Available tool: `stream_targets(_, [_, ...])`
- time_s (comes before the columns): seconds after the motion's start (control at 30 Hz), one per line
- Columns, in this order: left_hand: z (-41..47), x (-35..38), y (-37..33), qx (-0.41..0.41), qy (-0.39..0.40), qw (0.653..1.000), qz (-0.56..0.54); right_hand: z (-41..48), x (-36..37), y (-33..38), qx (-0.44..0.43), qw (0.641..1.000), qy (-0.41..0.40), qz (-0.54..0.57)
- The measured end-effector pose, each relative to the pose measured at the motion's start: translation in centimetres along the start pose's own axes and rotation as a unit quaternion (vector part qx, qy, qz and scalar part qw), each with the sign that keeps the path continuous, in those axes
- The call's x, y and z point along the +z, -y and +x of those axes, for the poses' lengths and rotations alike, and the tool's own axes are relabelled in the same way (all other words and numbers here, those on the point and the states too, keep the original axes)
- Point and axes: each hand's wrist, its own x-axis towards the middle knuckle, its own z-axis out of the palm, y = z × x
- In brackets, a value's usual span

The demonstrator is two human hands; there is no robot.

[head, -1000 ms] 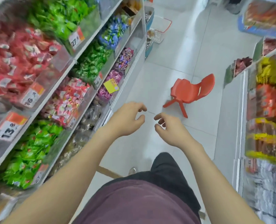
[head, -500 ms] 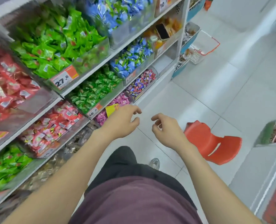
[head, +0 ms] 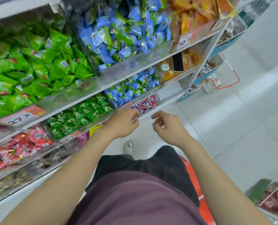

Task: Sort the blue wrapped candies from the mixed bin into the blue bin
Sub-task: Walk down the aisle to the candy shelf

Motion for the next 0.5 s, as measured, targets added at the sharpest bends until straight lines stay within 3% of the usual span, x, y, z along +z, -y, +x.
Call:
stream_targets(0.13, [4.6, 0.5, -1.4, -0.039, 0.018, 0.999, -0.003, 5.1, -3.9, -3.1, -0.017, 0.998, 0.045, -0.029])
stream_targets(0.3, [9.0, 2.6, -2.6, -0.121, -0.040, 0.989, -0.071, 13.0, -7.3, -7.3, -0.103, 0.985, 0.112, -0.077])
stream_targets(0.5, [12.5, 7.0, -6.5, -0.245, -0.142, 0.948, -0.147, 18.9, -11.8, -13.2, -0.203, 0.936, 0.255, -0.132])
